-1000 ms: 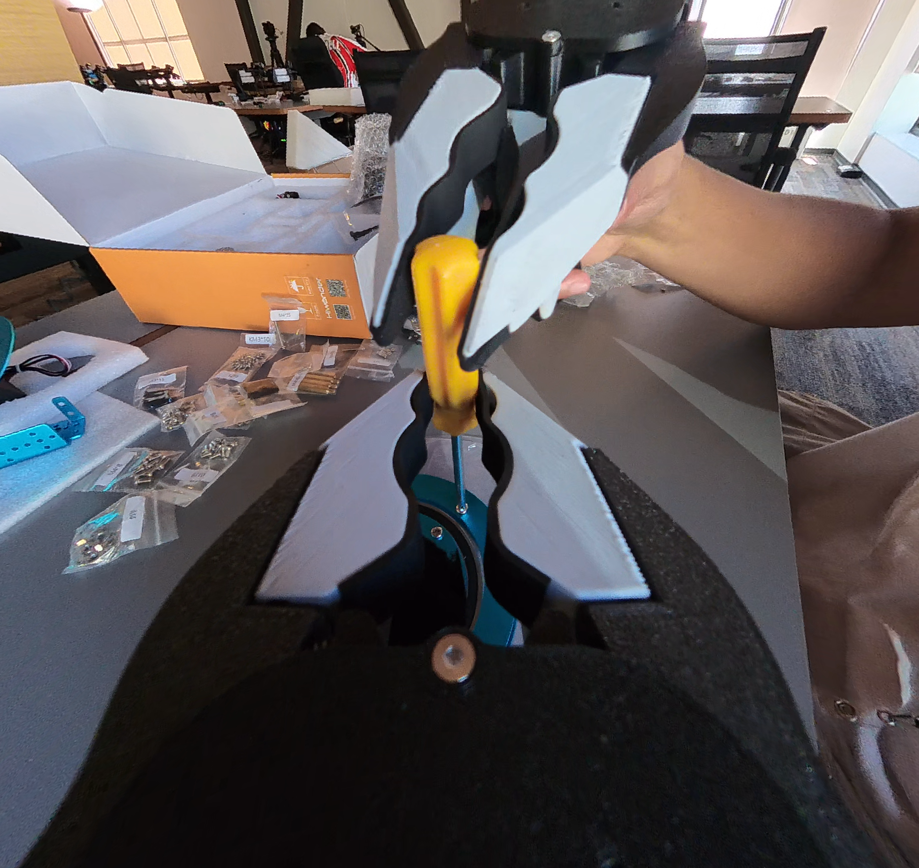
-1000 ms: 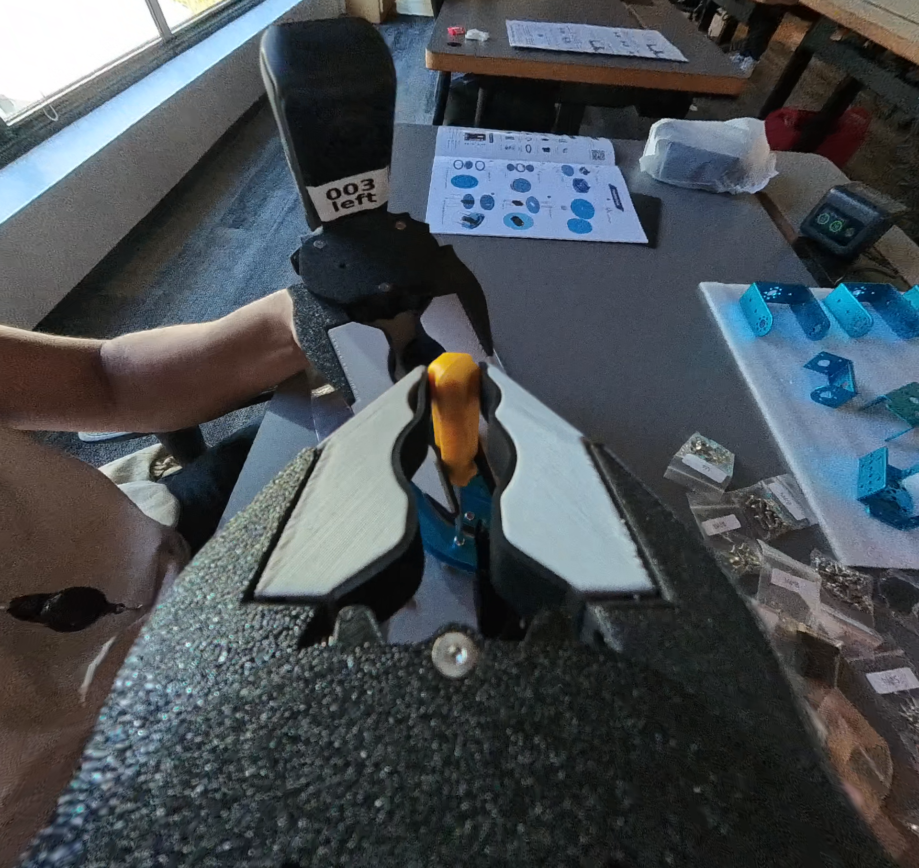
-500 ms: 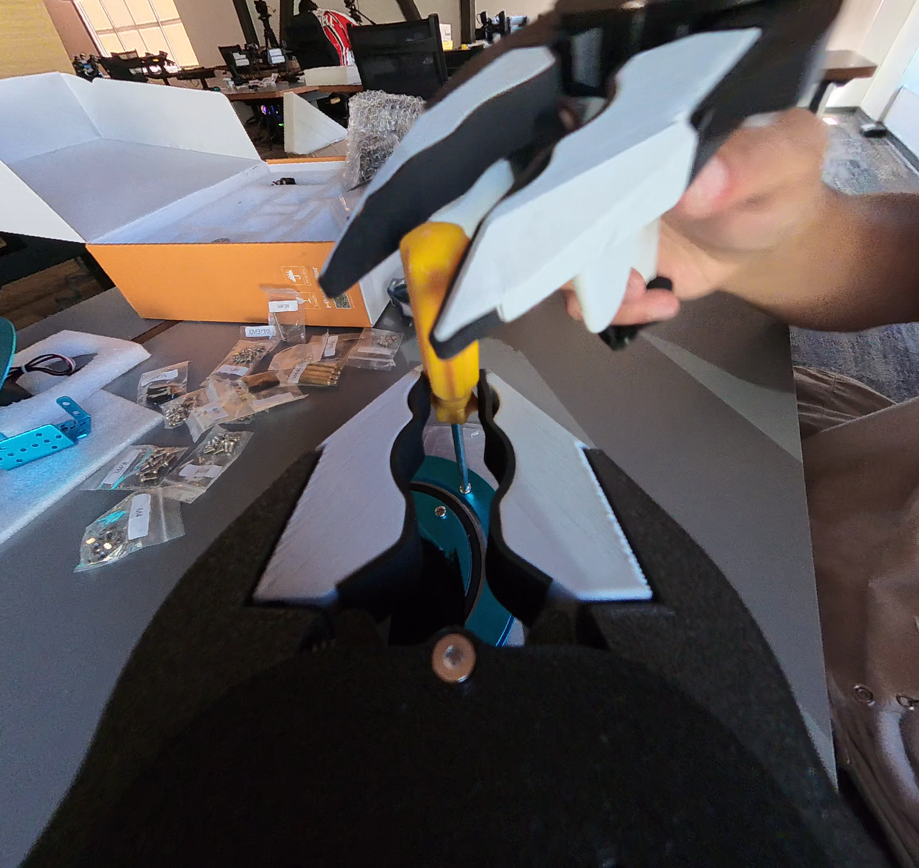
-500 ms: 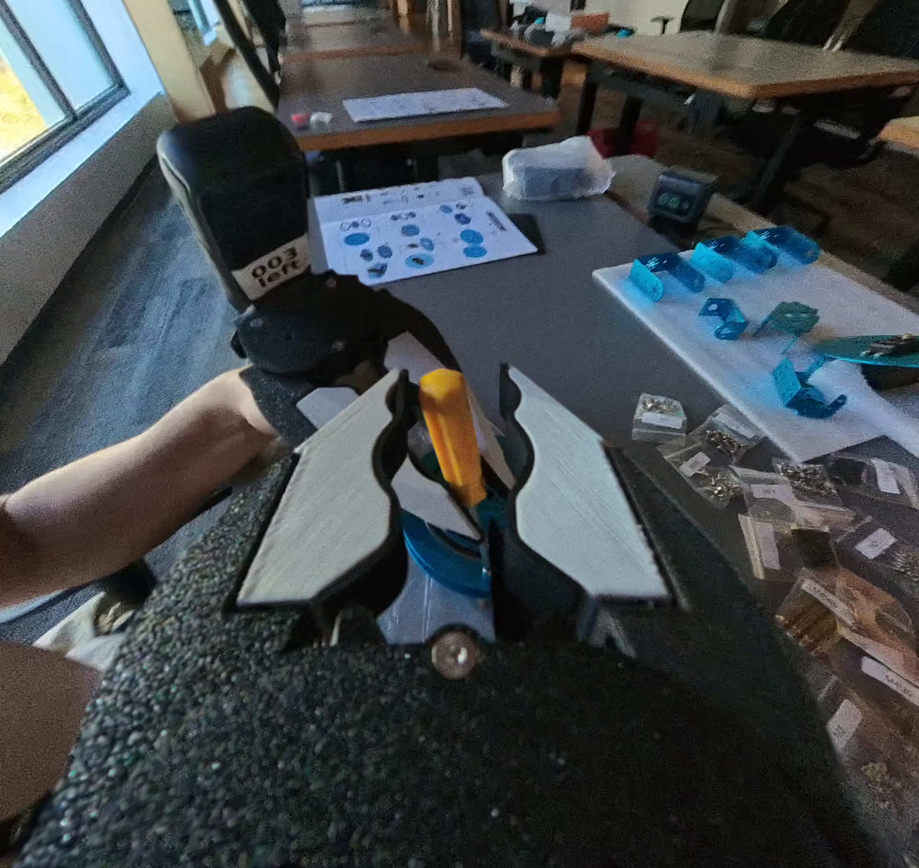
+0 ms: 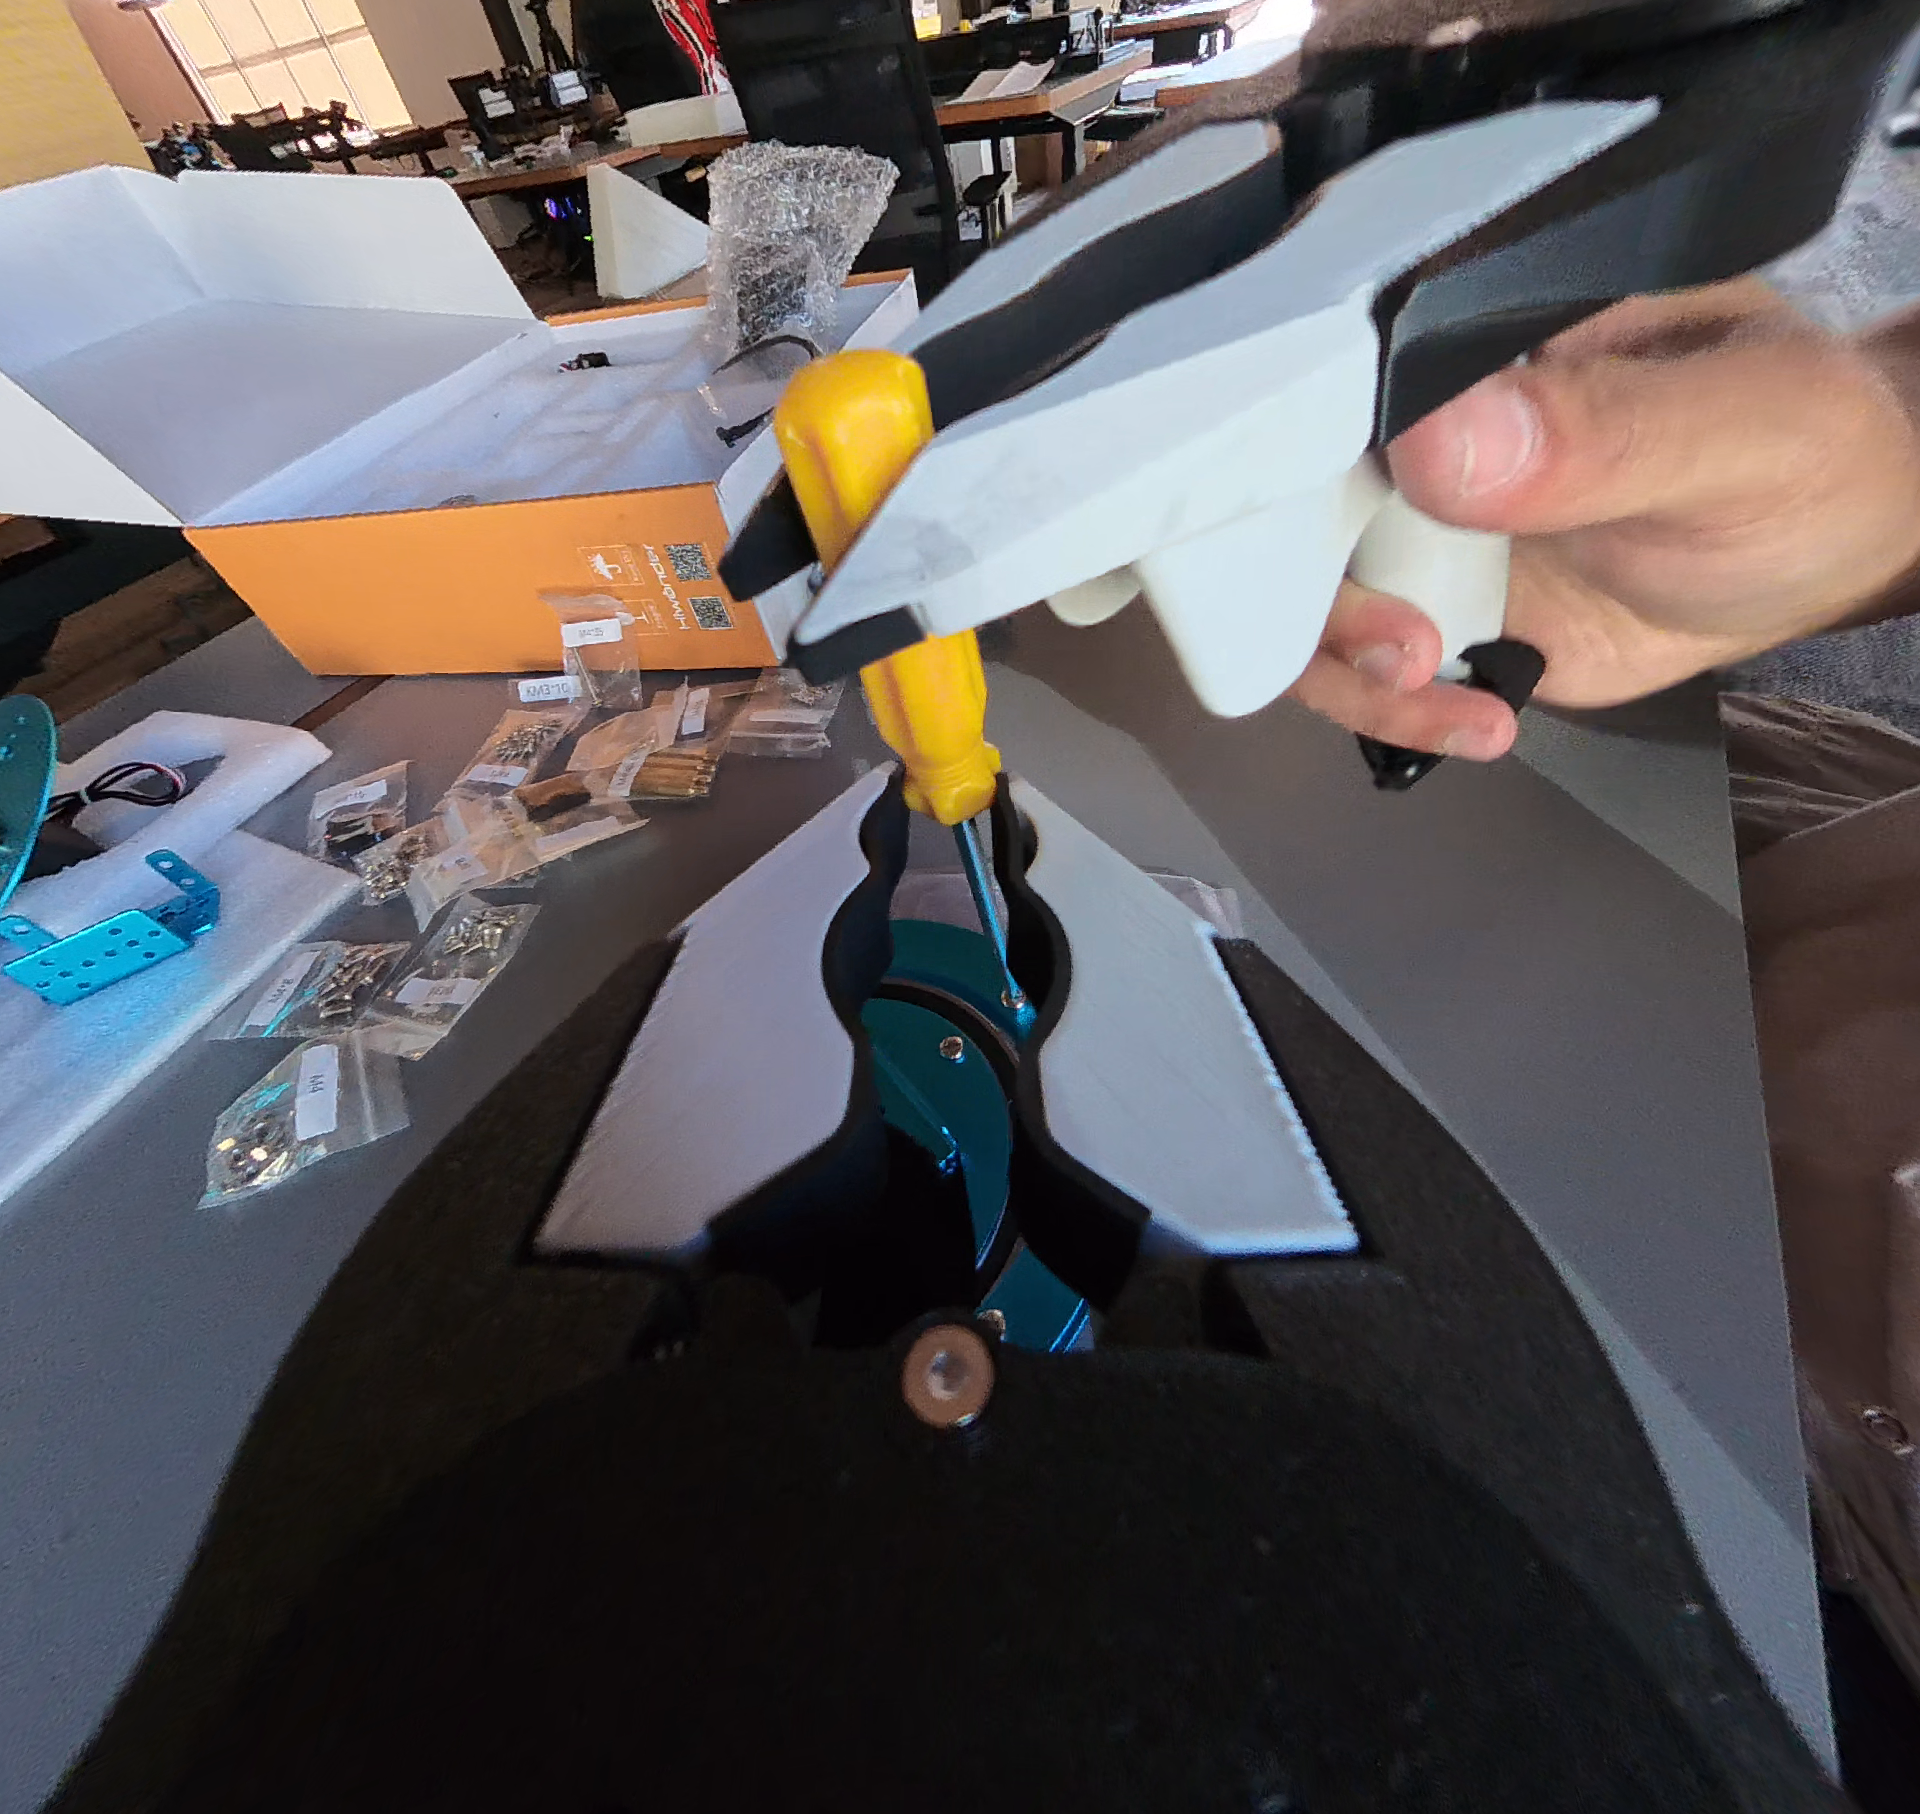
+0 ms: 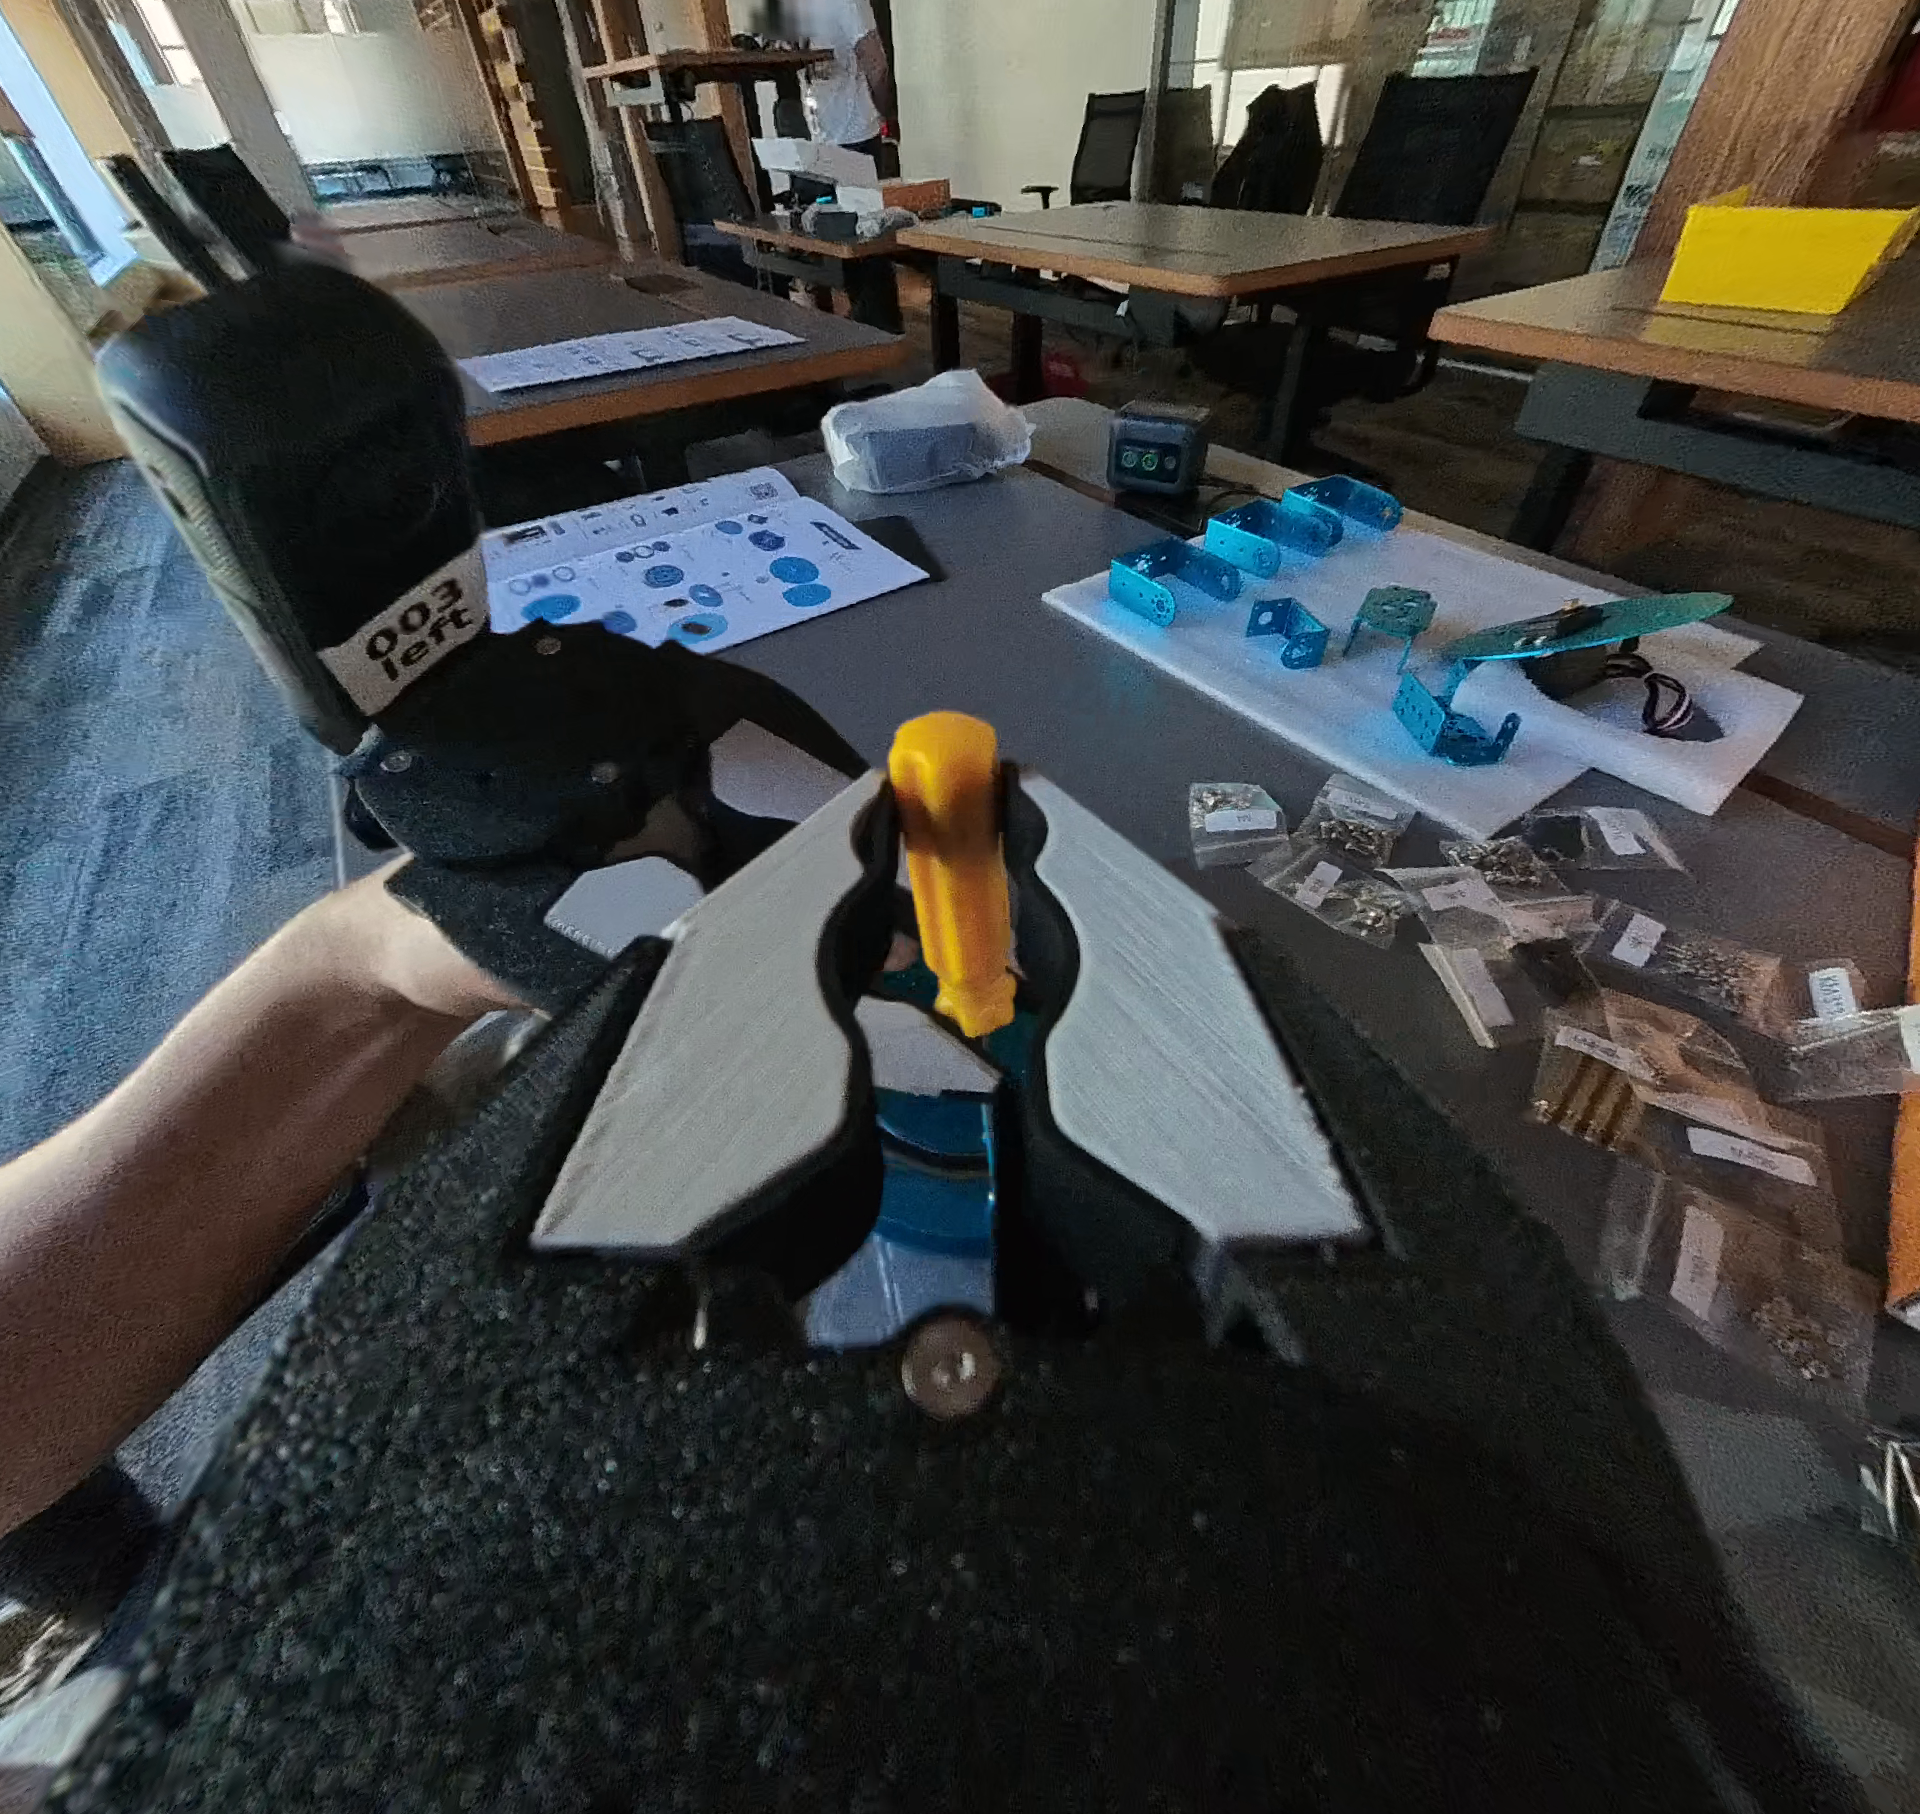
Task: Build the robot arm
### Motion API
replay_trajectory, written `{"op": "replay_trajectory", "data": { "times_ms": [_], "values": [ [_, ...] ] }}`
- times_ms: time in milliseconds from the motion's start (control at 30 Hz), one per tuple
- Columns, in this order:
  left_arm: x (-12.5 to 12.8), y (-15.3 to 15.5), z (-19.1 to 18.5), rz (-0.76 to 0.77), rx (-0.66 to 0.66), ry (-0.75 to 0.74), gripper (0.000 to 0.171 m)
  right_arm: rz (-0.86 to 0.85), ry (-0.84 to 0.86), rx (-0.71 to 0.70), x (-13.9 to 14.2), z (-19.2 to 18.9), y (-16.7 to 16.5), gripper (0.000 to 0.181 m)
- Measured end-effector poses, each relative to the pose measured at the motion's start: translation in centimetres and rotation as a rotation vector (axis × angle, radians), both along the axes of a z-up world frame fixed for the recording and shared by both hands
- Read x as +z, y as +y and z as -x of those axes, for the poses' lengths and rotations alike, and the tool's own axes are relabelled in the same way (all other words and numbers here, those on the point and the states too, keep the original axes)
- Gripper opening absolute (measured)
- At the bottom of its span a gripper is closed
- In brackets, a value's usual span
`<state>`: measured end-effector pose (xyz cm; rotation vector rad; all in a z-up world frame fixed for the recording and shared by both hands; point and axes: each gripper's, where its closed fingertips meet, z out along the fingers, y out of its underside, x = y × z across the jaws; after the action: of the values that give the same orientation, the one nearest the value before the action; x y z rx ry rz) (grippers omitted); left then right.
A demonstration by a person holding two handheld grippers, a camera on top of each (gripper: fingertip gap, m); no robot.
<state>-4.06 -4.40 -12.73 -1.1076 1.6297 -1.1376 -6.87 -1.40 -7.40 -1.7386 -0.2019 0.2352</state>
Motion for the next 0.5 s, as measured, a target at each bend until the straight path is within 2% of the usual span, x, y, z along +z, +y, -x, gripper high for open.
{"op": "replay_trajectory", "data": {
  "times_ms": [133,233,300,333,433,500],
  "values": [
    [0.0,0.2,0.1,-0.003,0.006,0.003,0.014,0.040,0.003,0.255,0.6,0.9,-0.5,0.037],
    [-0.1,0.3,0.2,-0.006,0.003,0.003,0.014,0.098,-0.123,0.379,0.0,1.0,-0.6,0.029],
    [0.0,0.2,0.2,-0.011,-0.002,-0.002,0.014,0.094,-0.231,0.369,-0.2,0.5,-0.4,0.018],
    [0.0,0.1,0.1,-0.014,-0.002,-0.004,0.014,0.098,-0.247,0.372,-0.2,0.5,-0.6,0.017],
    [-0.1,-0.2,0.1,0.032,-0.018,0.008,0.015,0.078,-0.225,0.345,-0.2,0.5,-0.9,0.018],
    [-1.1,-0.3,0.1,0.061,-0.034,0.070,0.012,0.036,-0.214,0.307,-0.1,0.2,-1.1,0.018]
  ]
}}
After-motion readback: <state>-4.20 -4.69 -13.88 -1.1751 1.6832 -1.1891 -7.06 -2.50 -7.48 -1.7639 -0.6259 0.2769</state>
